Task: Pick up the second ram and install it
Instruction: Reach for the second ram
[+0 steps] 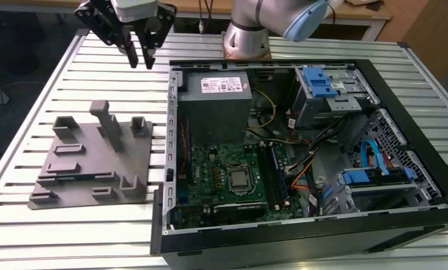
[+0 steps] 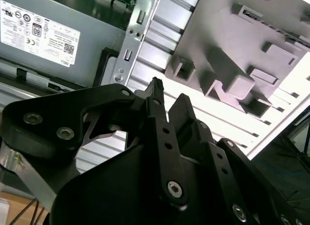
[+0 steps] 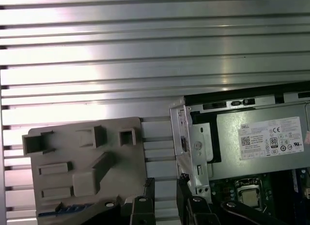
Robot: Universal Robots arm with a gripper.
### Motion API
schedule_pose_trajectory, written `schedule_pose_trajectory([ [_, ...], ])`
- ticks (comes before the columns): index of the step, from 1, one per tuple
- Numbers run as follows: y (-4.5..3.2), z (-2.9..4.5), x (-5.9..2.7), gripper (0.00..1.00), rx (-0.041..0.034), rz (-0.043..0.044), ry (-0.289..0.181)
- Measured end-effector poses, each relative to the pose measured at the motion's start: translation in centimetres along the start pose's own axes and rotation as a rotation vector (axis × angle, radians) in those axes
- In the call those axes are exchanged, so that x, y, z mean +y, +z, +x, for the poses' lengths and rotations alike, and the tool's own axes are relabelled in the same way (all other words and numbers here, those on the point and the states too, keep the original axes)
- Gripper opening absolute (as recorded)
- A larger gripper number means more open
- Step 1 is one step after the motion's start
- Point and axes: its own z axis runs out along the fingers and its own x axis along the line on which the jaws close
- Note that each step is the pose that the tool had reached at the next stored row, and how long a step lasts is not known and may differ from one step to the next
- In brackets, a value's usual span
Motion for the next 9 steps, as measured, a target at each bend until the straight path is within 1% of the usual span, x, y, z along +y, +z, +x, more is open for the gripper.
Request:
schedule_pose_trajectory([
  [7,0.03,1.72,-0.13,0.32,0.0002,0.0003,0.0],
  [9,0.07,2.09,-0.17,0.32,-0.0002,0.0001,0.0],
])
